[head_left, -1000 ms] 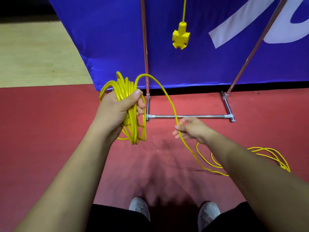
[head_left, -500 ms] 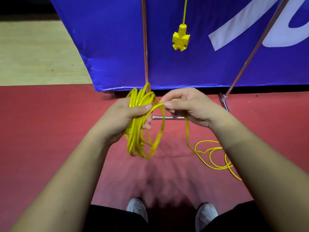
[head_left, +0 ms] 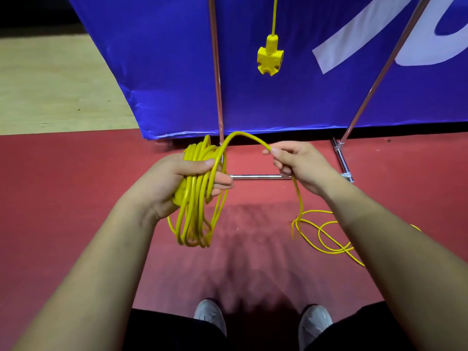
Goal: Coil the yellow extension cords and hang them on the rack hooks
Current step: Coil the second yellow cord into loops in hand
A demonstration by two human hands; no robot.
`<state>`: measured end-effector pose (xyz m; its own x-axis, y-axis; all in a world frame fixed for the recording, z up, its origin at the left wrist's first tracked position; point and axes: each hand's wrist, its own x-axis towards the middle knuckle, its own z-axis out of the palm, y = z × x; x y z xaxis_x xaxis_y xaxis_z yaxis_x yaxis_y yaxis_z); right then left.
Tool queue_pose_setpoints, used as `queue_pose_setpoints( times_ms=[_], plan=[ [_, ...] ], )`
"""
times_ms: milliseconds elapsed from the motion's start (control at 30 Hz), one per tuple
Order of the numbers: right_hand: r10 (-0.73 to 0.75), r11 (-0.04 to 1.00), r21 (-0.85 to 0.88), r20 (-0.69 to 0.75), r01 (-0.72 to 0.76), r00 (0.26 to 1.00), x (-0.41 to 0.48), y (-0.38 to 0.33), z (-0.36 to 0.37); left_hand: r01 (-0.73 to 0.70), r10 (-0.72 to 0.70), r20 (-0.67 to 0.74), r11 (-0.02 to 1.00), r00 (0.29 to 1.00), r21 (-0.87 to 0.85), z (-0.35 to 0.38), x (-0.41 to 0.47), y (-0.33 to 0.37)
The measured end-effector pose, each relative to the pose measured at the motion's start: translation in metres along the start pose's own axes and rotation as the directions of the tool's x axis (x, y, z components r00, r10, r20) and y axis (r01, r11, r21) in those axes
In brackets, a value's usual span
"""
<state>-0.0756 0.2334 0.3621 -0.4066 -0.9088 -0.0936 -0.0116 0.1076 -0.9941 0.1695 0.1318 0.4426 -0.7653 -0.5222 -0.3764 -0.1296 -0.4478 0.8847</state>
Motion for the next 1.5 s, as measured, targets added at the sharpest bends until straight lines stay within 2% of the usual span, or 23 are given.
queue_pose_setpoints(
  times_ms=[133,200,400,533,600,700,733,767,833,867,933,1033,1200,1333,1400,1500],
  plan=[
    [-0.059,0.998,-0.022,-0.042,0.059,0.997,-0.001,-0.016,0.005,0.045,-0.044,0.012,0.992,0.999,-0.119,-0.006,-0.008,0.007],
    [-0.065,0.997,-0.050,-0.011,0.064,0.998,-0.004,-0.023,0.008,0.073,-0.066,0.049,0.986,0.997,-0.148,-0.006,-0.010,0.008],
    [-0.113,0.959,-0.213,0.326,0.189,0.939,-0.021,-0.056,0.036,0.170,-0.162,0.083,0.981,0.983,-0.096,0.003,-0.001,0.003],
    [-0.162,0.886,-0.333,0.430,0.323,0.888,-0.025,-0.065,0.051,0.090,-0.093,0.098,0.995,0.991,0.036,-0.001,0.005,-0.007],
    [-0.124,0.876,-0.380,0.419,0.298,0.899,-0.022,-0.057,0.044,0.046,-0.049,0.127,0.999,0.991,0.025,-0.006,0.005,-0.009],
    [0.107,0.781,-0.595,0.425,0.189,0.899,-0.017,-0.025,0.017,-0.018,0.027,0.104,0.997,0.994,-0.081,-0.012,0.004,-0.004],
    [0.161,0.784,-0.607,0.397,0.128,0.904,-0.016,-0.012,0.008,-0.031,0.039,0.083,0.995,0.996,-0.098,-0.013,0.003,-0.002],
    [0.181,0.836,-0.547,0.344,0.040,0.921,-0.017,-0.001,0.001,-0.038,0.044,0.064,0.996,0.997,-0.083,-0.016,0.002,0.000],
    [0.182,0.961,-0.240,0.177,-0.137,0.967,-0.016,0.012,-0.006,-0.020,0.019,0.055,1.000,0.998,0.022,-0.018,0.001,0.001],
    [0.170,0.982,-0.092,0.085,-0.162,0.982,-0.015,0.014,-0.007,0.016,-0.021,0.059,0.996,0.998,0.092,-0.018,0.000,0.000],
    [0.114,0.993,0.045,-0.043,-0.113,0.992,-0.009,0.012,-0.005,0.100,-0.118,0.079,0.974,0.990,0.202,-0.014,-0.001,-0.004],
    [0.033,0.999,0.028,-0.059,-0.031,0.998,-0.006,0.000,0.007,0.160,-0.182,0.098,0.967,0.978,0.197,-0.005,-0.001,-0.009],
    [-0.179,0.973,-0.130,0.095,0.190,0.979,-0.013,-0.036,0.037,0.159,-0.169,0.099,0.983,0.981,0.095,0.000,0.001,-0.009],
    [-0.279,0.943,-0.141,0.155,0.301,0.948,-0.019,-0.053,0.050,0.113,-0.131,0.215,0.989,0.968,0.095,-0.003,-0.001,-0.008],
    [-0.241,0.960,-0.107,0.145,0.258,0.960,-0.019,-0.051,0.044,0.047,-0.060,0.198,0.996,0.978,0.071,-0.004,0.002,-0.009],
    [-0.081,0.980,-0.161,0.196,0.114,0.977,-0.019,-0.035,0.028,-0.020,0.024,0.132,0.999,0.991,-0.036,-0.004,0.006,-0.009]
  ],
)
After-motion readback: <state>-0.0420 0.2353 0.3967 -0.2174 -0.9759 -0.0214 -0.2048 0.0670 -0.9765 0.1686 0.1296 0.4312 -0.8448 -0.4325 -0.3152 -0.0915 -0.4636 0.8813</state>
